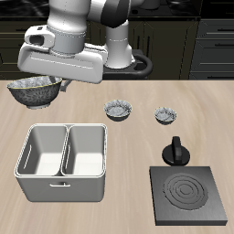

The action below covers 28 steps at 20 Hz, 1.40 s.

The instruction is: Place the largest bowl inside the right compartment of the bowl drainer

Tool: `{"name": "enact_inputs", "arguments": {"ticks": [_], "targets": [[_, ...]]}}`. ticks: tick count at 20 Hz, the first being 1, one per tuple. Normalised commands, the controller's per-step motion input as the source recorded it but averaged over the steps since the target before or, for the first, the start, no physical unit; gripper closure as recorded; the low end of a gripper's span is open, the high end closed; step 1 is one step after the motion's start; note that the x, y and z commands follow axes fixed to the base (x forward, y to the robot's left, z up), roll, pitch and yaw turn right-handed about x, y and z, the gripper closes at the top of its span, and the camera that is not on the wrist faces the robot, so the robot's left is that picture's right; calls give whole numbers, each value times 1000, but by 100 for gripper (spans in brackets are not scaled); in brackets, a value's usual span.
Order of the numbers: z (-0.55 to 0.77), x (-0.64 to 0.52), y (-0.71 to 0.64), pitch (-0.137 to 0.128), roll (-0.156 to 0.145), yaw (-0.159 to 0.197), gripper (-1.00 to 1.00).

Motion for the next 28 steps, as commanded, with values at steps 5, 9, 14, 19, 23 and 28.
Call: {"name": "enact_inputs", "arguments": {"ticks": [5, 9, 14, 19, 23, 28], "targets": [[-253, 131, 38, 25, 14, 2, 100], [-428, 104, 75, 55, 14, -16, 100], [-338, 67, -47, 41, -5, -26, 100], [-412, 9, -199, 47, -30, -19, 100], [-271, -22, -60, 18, -50, 24, 100], [-245, -79, 100, 49, 11, 7, -100]]}}
